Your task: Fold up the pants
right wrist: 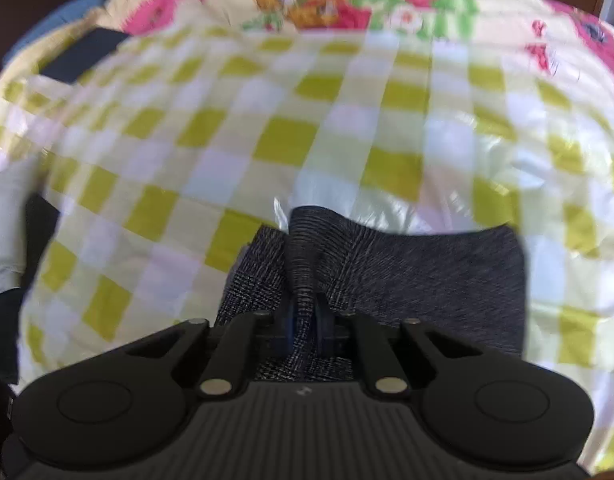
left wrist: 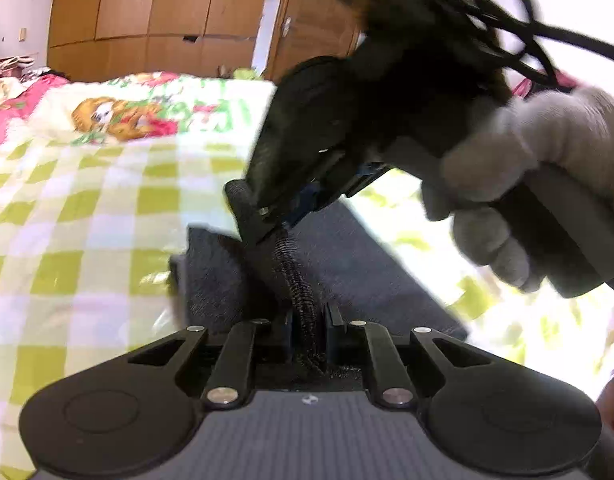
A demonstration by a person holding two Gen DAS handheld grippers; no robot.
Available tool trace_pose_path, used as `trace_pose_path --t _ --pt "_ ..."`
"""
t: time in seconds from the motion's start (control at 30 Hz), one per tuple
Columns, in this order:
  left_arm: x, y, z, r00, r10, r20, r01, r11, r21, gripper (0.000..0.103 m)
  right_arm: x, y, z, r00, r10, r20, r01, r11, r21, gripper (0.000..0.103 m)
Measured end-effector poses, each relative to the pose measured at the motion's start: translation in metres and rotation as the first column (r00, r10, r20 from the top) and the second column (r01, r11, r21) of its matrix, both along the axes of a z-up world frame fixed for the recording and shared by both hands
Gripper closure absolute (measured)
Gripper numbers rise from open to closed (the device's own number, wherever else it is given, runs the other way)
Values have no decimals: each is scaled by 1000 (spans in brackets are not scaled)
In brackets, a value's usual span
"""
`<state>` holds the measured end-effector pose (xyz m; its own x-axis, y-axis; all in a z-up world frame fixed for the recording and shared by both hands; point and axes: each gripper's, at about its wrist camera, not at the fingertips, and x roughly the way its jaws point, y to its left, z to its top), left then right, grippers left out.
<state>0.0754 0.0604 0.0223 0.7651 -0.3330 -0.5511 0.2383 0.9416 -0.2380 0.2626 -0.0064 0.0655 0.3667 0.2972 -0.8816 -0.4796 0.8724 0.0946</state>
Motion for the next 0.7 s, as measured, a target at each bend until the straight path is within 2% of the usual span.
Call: trace_pose_path --t 0.17,0.23,0.3,0.37,0.43,0.53,0.57,0.63,0.7 --pt "-12 8 32 994 -7 105 14 998 -59 75 -12 -20 55 997 -35 71 29 996 90 95" --pt "-15 20 38 993 10 114 0 996 -90 75 -13 -13 61 996 -31 85 22 993 112 95" --pt "-15 32 33 995 45 93 -35 994 -100 76 -11 3 49 997 -15 81 6 995 102 95" --pt "-13 41 19 993 102 56 -98 993 -73 82 -4 23 28 999 14 36 -19 991 130 100" --pt "-6 55 0 987 160 -12 -161 985 -69 82 0 47 8 999 52 15 -54 988 145 100" --pt "-1 76 -23 969 221 -108 -230 970 -77 83 0 64 -16 997 76 10 -76 991 106 100" --pt "-1 79 -25 969 220 -115 -231 969 -90 83 -2 61 -14 997 74 28 -76 992 101 100" --pt "-6 83 -22 972 215 -98 -226 967 -117 83 -6 55 -7 995 60 80 -64 997 38 93" --pt "-4 77 -17 980 190 -59 -196 974 -114 83 -8 51 -6 995 62 77 -61 998 -22 88"
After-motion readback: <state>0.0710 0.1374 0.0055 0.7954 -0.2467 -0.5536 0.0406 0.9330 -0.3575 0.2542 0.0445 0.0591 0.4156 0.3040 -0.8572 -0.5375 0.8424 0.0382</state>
